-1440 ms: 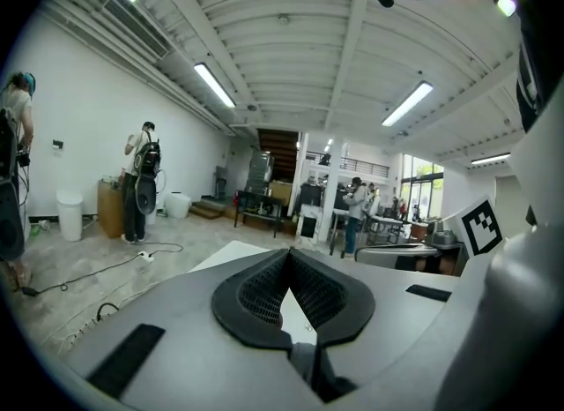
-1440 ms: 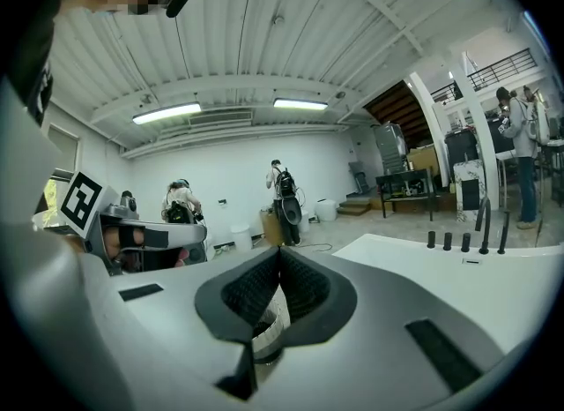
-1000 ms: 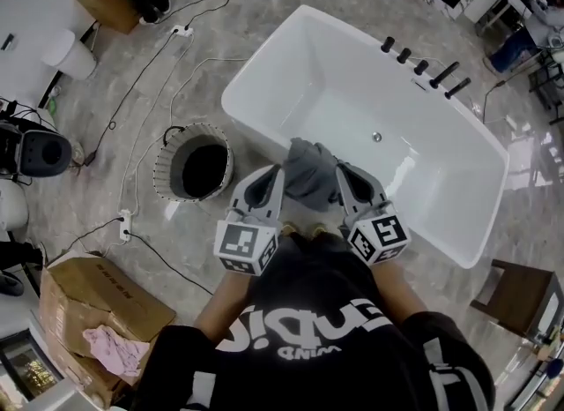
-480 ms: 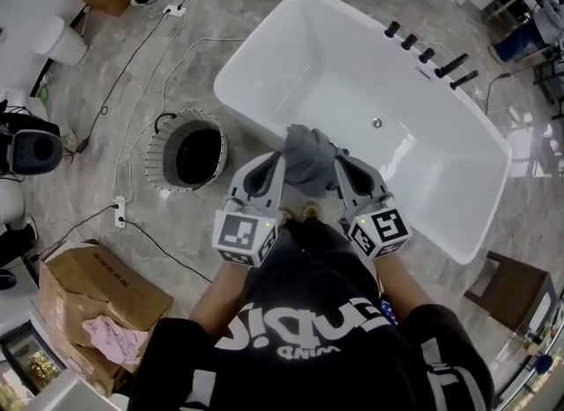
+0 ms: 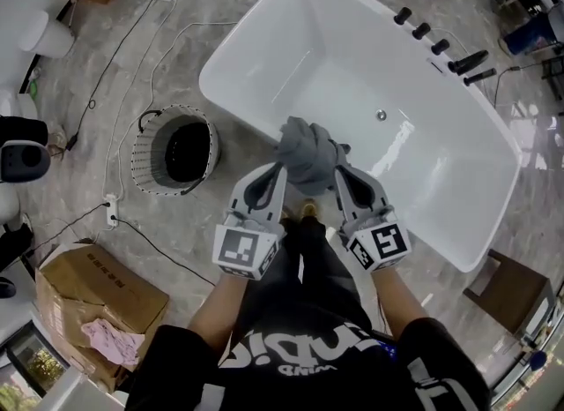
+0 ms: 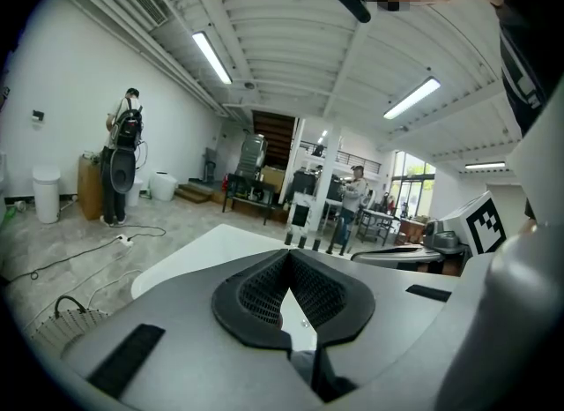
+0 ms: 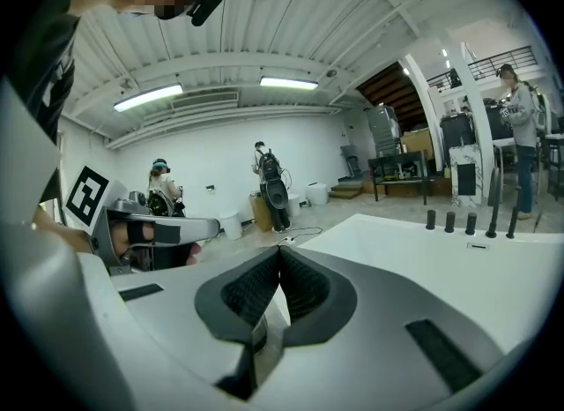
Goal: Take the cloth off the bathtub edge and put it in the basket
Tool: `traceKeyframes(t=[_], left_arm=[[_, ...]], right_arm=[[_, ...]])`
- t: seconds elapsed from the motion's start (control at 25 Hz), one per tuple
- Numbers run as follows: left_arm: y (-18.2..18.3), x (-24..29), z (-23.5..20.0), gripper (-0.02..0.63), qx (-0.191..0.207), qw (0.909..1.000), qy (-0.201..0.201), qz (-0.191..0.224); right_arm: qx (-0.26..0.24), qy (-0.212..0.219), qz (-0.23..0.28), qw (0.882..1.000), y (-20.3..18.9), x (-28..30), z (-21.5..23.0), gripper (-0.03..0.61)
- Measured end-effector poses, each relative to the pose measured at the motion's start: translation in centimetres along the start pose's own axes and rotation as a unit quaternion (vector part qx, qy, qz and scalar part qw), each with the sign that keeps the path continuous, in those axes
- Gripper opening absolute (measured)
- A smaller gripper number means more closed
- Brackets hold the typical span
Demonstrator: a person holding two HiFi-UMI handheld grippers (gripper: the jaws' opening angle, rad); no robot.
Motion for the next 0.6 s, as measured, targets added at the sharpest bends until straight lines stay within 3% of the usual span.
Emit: traceKeyframes(t=[0.28, 0.6], left_arm=[[-3.7, 3.6, -1.6, 0.014, -0.008, 0.9999, -0.007, -0.006], [-5.6, 4.4, -0.9, 0.014, -0.014, 0.9998, -0.005, -0.015]], right_arm=[[0.003, -0.004, -0.008, 1.0, -4.8, 1.6, 1.6, 0.014], [0.014, -0.005, 0.008, 1.0, -5.3, 1.3, 2.2, 0.014]])
Point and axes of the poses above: the fingertips, and each gripper's own axes: x forward along the fingers, z to its right, y out of its top, the point moved 6 cm from there along -x, backward along the fingers, and after that the axes turned 10 degrees about -x, right-handed, at the moved point
